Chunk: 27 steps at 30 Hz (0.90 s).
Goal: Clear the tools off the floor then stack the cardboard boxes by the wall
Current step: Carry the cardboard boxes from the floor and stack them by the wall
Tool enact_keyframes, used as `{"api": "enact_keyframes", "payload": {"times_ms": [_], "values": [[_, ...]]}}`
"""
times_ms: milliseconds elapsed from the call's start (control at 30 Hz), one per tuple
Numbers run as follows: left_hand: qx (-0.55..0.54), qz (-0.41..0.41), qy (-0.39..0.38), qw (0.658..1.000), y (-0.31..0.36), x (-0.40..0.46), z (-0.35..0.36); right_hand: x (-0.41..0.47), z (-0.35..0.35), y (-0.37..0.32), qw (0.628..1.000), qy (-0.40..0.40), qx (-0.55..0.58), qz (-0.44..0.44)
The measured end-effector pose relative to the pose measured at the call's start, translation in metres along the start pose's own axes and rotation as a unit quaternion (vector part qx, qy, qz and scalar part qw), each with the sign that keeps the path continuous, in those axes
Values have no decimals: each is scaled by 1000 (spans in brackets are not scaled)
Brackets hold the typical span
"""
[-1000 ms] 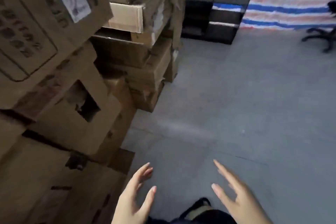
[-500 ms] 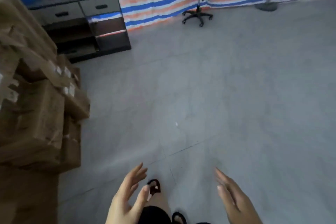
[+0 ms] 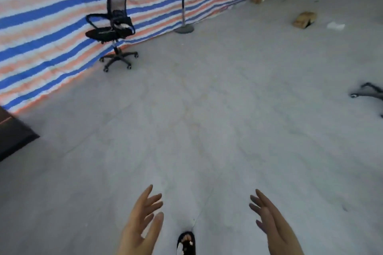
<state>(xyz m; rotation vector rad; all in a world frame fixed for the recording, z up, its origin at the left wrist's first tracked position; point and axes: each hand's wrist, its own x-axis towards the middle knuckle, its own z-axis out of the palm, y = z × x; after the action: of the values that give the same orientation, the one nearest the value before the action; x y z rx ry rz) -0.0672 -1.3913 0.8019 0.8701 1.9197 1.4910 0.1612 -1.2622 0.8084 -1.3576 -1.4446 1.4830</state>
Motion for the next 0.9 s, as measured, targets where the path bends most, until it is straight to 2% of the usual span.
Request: {"api": "enact_keyframes", "payload": {"times_ms": [133,267,467,733,900], "values": [[-6,16,-74,997,11,88,4,46,23,-28,999,47,8,5],[-25,1,-109,994,14,151,12,89,38,-41,997,78,4,16],[-15,-2,-116,993,10,258,30,188,59,-64,995,96,9,25],[4,19,-96,995,31,447,67,384,91,-105,997,79,12,13],[17,18,-107,994,49,542,91,482,104,-133,997,62,-38,-1]]}}
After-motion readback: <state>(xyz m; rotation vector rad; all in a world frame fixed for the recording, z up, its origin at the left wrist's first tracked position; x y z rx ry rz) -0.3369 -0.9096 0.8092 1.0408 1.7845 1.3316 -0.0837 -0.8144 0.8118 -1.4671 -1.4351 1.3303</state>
